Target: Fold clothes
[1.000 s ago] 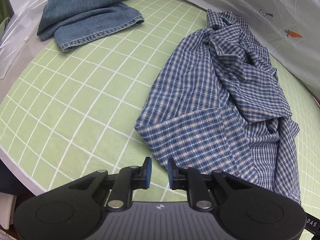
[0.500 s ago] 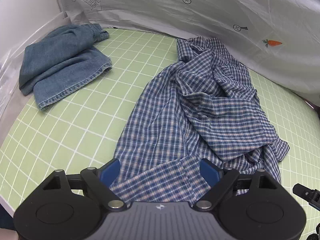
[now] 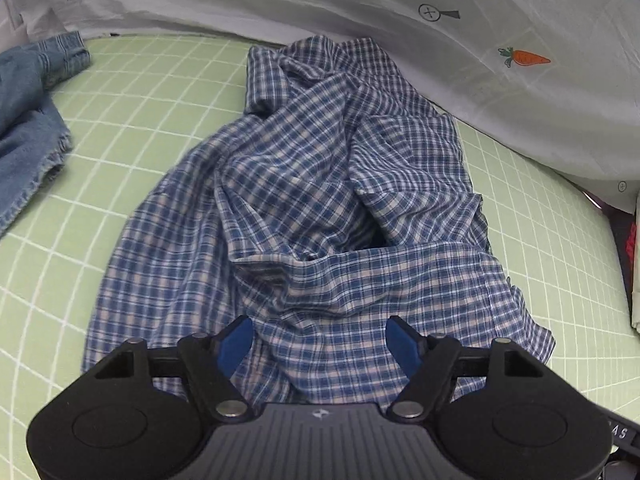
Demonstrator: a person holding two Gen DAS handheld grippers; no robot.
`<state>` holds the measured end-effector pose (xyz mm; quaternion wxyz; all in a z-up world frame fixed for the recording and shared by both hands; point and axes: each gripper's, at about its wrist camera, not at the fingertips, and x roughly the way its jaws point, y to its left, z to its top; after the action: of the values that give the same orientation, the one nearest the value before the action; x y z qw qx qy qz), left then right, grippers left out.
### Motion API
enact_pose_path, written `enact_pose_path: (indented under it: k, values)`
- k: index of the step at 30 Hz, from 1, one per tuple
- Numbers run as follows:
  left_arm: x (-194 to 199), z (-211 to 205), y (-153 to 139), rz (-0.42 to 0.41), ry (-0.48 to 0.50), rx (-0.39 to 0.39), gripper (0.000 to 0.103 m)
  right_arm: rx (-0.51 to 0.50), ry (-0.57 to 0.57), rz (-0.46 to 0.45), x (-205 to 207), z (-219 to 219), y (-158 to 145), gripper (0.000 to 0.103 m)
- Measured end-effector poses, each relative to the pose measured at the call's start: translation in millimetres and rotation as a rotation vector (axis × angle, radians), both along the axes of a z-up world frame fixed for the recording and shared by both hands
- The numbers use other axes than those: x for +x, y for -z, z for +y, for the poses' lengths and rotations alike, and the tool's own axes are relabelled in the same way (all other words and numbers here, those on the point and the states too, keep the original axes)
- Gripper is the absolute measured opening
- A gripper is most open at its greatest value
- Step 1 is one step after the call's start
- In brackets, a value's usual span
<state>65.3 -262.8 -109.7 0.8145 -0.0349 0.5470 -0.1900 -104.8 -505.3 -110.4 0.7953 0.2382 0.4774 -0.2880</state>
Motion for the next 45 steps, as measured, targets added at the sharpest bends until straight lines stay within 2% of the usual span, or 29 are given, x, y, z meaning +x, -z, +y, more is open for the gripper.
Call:
enact_pose_path:
  k: [2,4,7,10,14,17,20,21,24,25,26,28,31,35,37,38,39,40,42,45]
  values:
    - [12,-10,8,0.023,0.008,-0.021,0.030,0.000,-0.004,0.027,3,0,6,0.103]
    - [22,-16,15,0.041,0.016,-0.042,0.009,0.009,-0.008,0.050,5,1,11,0.103]
    - [21,-4,12,0.028,0.001,-0.087,0.002,0.012,-0.020,0.066,9,5,14,0.103]
    - [18,19,-6,-0.014,-0.030,-0.103,0.002,-0.013,-0.045,0.059,12,11,8,0.103]
    - [17,70,-34,-0.142,-0.112,-0.011,0.002,-0.041,-0.082,0.054,13,21,1,0.103]
    - [32,130,-51,-0.223,-0.266,0.057,0.002,-0.044,-0.114,0.058,16,30,1,0.103]
    - [48,185,-61,-0.304,-0.481,0.207,0.002,-0.061,-0.150,0.065,21,41,1,0.103]
    - [53,200,-64,-0.319,-0.541,0.248,0.003,-0.070,-0.163,0.067,23,45,1,0.103]
    - [61,231,-64,-0.305,-0.634,0.283,0.009,-0.107,-0.196,0.067,31,51,-2,0.103]
    - [60,233,-63,-0.295,-0.634,0.261,0.020,-0.121,-0.203,0.064,33,52,-2,0.102]
    - [58,232,-62,-0.286,-0.627,0.242,0.036,-0.136,-0.209,0.061,37,52,-3,0.102]
    - [49,219,-55,-0.269,-0.587,0.218,0.051,-0.167,-0.219,0.057,45,52,-4,0.098]
    - [35,190,-39,-0.219,-0.511,0.174,0.057,-0.162,-0.225,0.049,59,49,0,0.093]
    - [16,147,-14,-0.122,-0.440,0.096,0.057,-0.096,-0.257,0.024,75,46,12,0.082]
    - [10,129,-9,-0.095,-0.406,0.081,0.057,-0.058,-0.292,0.018,81,46,19,0.070]
    - [7,120,-8,-0.090,-0.386,0.078,0.057,-0.049,-0.298,0.008,81,45,19,0.047]
    - [4,112,-8,-0.086,-0.365,0.077,0.057,-0.044,-0.299,-0.006,79,43,18,0.028]
    - [2,106,-8,-0.088,-0.344,0.079,0.057,-0.039,-0.300,-0.020,78,40,17,0.025]
    - [-2,94,-9,-0.092,-0.305,0.090,0.057,-0.026,-0.277,-0.063,68,29,10,0.011]
    - [-3,80,-9,-0.087,-0.267,0.106,0.057,0.012,-0.223,-0.130,51,4,1,0.010]
